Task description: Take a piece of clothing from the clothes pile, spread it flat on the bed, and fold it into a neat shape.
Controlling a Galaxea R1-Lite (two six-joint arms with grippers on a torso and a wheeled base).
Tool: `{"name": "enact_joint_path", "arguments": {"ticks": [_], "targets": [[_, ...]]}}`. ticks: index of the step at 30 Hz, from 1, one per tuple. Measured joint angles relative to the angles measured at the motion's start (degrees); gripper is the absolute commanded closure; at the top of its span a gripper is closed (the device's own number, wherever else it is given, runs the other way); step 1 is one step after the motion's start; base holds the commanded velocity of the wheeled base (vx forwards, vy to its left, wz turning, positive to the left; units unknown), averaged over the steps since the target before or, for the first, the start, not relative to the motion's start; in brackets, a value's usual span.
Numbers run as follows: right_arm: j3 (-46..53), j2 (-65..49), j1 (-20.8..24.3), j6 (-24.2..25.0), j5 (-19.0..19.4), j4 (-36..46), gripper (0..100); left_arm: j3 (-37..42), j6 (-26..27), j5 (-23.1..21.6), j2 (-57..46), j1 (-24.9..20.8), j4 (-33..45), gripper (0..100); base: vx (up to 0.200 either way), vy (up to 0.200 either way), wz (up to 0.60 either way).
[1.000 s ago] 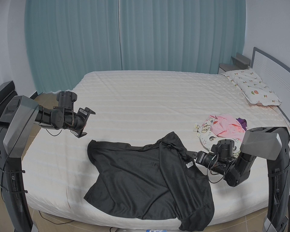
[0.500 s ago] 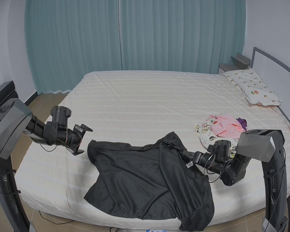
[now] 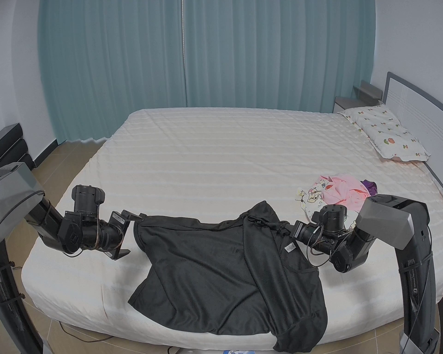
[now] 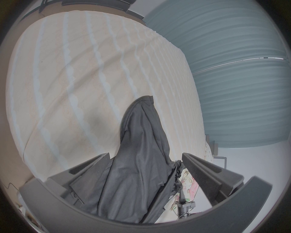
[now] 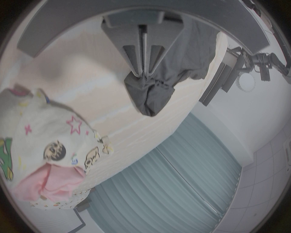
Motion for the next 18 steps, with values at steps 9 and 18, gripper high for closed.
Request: {"name": "enact_joint_path", "arguments": {"ticks": [9,18], "targets": [[-7.53,0.82,-3.11,0.39,-4.83,-0.13,100,1.27,0.44,-0.02,0.68,0.0,-0.22,0,0.0,0.0,0.0],[-10.45,3.79,-3.63,0.48,-5.8,-1.55,0,1.66,0.51,-0.05,1.38,0.11,-0.2,0,0.0,0.0,0.0]]}}
